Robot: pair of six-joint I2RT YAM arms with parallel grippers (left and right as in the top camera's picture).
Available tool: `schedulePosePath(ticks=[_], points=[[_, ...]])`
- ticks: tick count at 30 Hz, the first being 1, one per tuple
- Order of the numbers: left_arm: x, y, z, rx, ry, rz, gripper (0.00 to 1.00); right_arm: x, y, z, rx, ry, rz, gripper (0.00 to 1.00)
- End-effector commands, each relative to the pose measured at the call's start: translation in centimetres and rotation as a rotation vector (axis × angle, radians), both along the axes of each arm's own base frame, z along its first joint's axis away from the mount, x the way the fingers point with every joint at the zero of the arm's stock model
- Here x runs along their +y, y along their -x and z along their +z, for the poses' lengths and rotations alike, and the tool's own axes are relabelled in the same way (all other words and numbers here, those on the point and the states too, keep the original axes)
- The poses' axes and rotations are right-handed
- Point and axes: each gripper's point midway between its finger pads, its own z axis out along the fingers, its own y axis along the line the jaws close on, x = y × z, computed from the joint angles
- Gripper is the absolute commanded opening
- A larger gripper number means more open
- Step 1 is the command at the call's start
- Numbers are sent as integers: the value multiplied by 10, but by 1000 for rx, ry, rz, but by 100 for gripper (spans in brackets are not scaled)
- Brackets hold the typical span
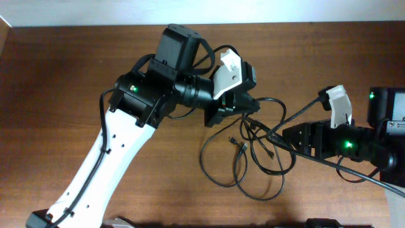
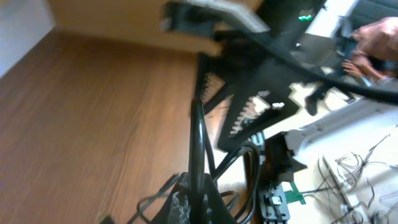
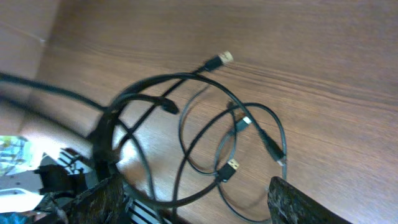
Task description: Untangle cables
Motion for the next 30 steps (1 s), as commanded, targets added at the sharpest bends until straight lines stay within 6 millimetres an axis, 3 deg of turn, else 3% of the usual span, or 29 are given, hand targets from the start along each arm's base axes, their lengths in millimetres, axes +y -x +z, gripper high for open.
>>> schedulePosePath(ticks=[1,4,7,11,15,21,30], points=[[12,-24,1,81,-76,246,0,15,1,15,-37,-91,61,73],[11,-27,4,120,-59,281,0,22,3,21,-67,-125,115,73],[3,-22,21,140,18,228,0,21,3,20,-74,-113,122,73],[-6,-2,44,134,120,76,0,10,-5,9,-54,-42,79,74],[-7,6,51,144,148,25,0,-4,-18,-4,-32,41,32,73],[-3,13,59,126,163,16,0,-25,-39,-30,36,154,-39,73],[22,37,94,31,222,28,0,-25,-68,-44,76,121,-73,74]])
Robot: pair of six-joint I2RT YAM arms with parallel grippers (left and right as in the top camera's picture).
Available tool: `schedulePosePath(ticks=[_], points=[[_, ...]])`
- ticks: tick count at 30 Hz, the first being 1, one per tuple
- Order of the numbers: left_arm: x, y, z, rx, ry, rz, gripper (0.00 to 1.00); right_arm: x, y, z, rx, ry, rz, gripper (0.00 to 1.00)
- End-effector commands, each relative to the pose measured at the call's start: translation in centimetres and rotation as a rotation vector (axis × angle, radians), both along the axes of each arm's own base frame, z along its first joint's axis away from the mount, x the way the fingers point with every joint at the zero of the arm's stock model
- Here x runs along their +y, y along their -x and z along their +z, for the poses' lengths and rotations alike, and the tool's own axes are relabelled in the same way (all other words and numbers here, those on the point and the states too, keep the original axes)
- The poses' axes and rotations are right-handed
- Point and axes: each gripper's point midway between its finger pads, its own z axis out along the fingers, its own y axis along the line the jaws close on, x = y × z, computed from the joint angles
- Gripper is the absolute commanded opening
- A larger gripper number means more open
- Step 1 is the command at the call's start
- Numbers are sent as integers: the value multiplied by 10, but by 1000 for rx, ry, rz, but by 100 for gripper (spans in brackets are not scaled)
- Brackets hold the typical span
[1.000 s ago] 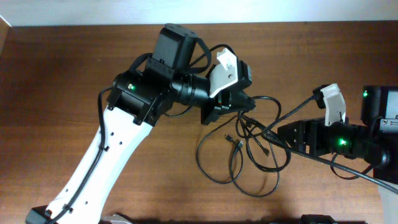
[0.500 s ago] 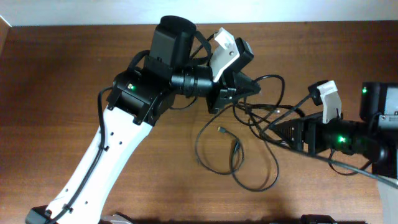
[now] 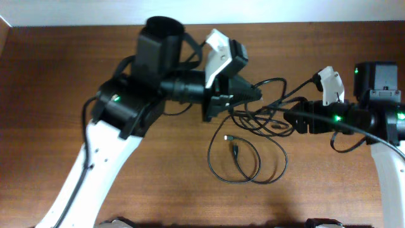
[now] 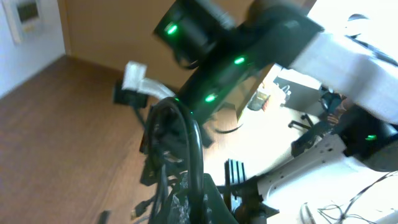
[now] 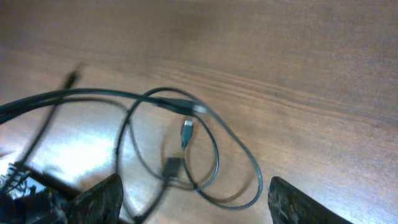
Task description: Untangle cables
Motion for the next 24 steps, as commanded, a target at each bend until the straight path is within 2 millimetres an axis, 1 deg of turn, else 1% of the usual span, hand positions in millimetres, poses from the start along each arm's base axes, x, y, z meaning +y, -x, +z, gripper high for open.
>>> schedulePosePath(ticks=[1,3,6,9,12,14,16,20,21,24], points=[[15,33,38,-80,70,-35,0,-2,-11,-3,12,-10,-36,73],[20,39,47,-115,82,-22,0,-3,-15,-5,15,-10,-43,73],[33,34,53,-148,78,51,0,-5,-18,-5,6,-2,-50,73],[52,28,62,-177,87,119,0,-23,-21,-11,33,67,-164,73],[79,18,71,-190,95,219,0,-39,-23,-15,41,131,-232,73],[93,13,76,-208,96,274,0,-45,-24,-15,39,130,-253,73],[106,8,79,-218,95,325,0,-57,-25,-15,41,129,-293,73],[123,-3,79,-222,88,395,0,-84,-23,-15,50,125,-379,73],[128,-6,79,-222,86,413,0,-94,-22,-15,55,123,-412,73],[132,-9,79,-222,83,431,0,-104,-19,-14,62,88,-450,73]])
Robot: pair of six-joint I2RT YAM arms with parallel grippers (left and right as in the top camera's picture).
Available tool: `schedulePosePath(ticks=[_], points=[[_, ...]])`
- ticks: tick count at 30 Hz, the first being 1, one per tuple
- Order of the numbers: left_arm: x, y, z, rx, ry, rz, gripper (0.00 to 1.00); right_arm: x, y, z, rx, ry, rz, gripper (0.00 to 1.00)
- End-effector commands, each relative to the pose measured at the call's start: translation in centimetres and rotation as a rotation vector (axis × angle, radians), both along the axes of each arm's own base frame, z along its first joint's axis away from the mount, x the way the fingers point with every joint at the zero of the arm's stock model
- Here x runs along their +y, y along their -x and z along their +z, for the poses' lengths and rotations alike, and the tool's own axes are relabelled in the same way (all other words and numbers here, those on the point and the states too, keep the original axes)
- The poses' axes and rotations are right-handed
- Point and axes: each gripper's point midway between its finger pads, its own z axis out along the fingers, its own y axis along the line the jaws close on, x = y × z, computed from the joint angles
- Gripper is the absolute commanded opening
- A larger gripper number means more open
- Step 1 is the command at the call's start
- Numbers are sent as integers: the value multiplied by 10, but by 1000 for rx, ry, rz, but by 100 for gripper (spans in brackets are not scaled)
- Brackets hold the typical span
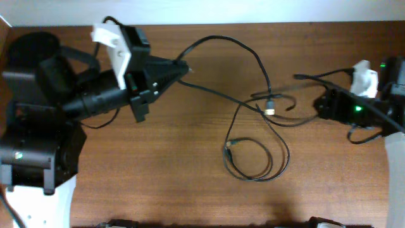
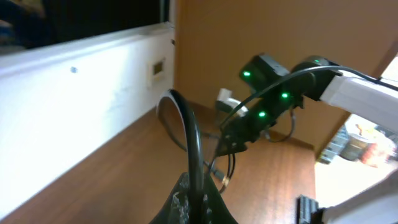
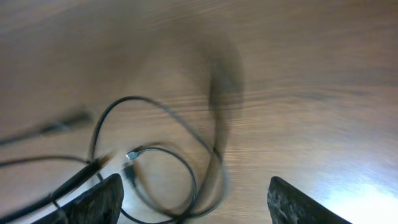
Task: Untangle cables
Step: 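Drag the cable with the left gripper to the far left edge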
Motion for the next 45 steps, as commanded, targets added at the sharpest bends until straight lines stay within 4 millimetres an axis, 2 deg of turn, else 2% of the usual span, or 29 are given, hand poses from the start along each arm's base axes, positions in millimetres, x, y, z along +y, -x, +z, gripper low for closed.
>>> schedulePosePath(ticks=[1,6,13,17,24,29,34,37,41,45], points=[[6,6,12,-33,10,16,0,-20,1,0,0,-11,-59,73],[6,6,11,-32,10,16,0,-1,-2,11,-63,-112,58,73],[9,0,6,-9,1,47,0,5,0,12,-62,-139,72,73],[17,-15,-7,43,-26,134,0,8,1,13,-71,-148,100,73],[17,-29,-20,94,-38,148,0,8,1,13,-73,-147,100,73],[31,-49,-52,216,-102,275,0,9,1,14,-81,-140,122,73],[66,-68,-78,275,-211,515,0,9,1,14,-86,-133,137,73],[101,-74,-100,326,-322,715,0,9,1,14,-86,-133,136,73],[140,-70,-121,383,-453,906,0,10,1,13,-82,-134,136,74],[189,-65,-129,477,-442,1129,0,11,6,11,-58,-144,134,76]])
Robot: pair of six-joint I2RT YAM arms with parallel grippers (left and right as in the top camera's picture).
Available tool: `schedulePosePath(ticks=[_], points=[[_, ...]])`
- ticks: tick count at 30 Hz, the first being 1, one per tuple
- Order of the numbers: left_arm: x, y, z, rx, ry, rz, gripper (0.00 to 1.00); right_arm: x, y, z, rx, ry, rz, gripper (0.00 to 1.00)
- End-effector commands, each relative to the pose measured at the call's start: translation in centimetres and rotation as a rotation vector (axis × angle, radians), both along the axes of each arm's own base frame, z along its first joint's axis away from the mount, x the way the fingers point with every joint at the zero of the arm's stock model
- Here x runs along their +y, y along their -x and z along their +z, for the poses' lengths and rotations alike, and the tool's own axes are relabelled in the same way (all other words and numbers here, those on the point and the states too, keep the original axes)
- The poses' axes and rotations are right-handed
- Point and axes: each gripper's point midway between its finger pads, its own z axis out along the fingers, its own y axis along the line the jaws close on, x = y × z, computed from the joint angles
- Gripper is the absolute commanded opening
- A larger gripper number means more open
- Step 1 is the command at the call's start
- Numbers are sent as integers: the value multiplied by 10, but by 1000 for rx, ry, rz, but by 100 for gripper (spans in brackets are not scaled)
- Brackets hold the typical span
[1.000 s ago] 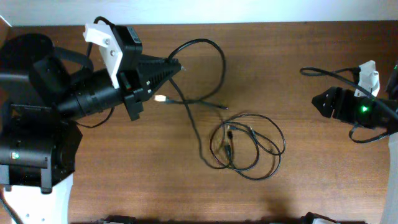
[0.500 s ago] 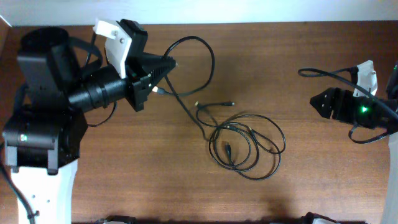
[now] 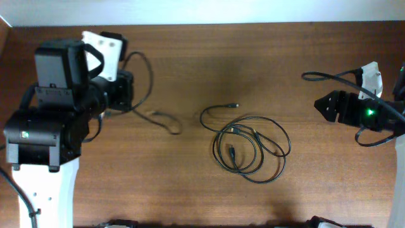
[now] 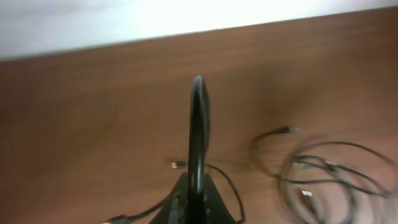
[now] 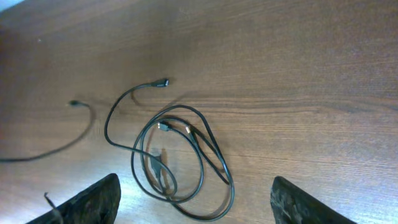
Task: Untangle cables
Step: 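Drag the cable with the left gripper to the far left edge, then release the cable and retract the left gripper off the table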
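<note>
My left gripper (image 3: 129, 95) (image 4: 196, 186) is shut on a black cable (image 4: 198, 124) at the table's left side. That cable (image 3: 150, 76) loops up past the wrist, and its thin tail (image 3: 166, 120) trails right, ending in a small plug (image 4: 177, 164). It lies apart from the rest. The remaining cables (image 3: 248, 149) (image 5: 180, 155) form a loose coil mid-table, with one plug end (image 3: 234, 105) sticking out at the top. My right gripper (image 3: 324, 106) (image 5: 199, 202) hangs open at the far right, above the wood, with nothing between its fingers.
The brown wooden table (image 3: 190, 190) runs to a white wall (image 3: 253, 9) along the far edge. The right arm's own cable (image 3: 329, 76) arcs above its wrist.
The cable in my left gripper was stretched across to the pile. Now it is free of the pile and lies by the left arm, which has drawn back left. The pile has settled mid-table.
Both grippers were close together over the tangle mid-table, the left shut on a cable, the right open. Then the tangle was pulled taut between them. Then the arms stood far apart with one cable strung out. Now that cable is separate.
</note>
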Motion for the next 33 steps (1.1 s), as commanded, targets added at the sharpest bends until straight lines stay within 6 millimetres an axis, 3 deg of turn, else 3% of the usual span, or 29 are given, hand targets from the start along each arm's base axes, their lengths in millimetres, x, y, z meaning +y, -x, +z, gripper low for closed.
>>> schedulePosePath(ticks=[1,5,11,14,21,27,33], points=[[64,1,3,-1,-55,297,0,3,3,0,10,-14,13,76],[110,8,2,7,-11,480,0,4,7,-2,31,-21,12,76],[201,31,1,-7,13,789,0,1,9,-4,44,-2,6,76],[236,41,-1,-12,13,893,0,-4,11,-7,57,26,-7,76],[323,59,-29,34,23,1111,0,-3,14,-9,75,24,-8,76],[360,71,-77,171,64,1193,0,-3,16,-9,83,21,-8,76],[354,61,-135,375,133,1153,0,-2,16,-9,85,20,-8,76]])
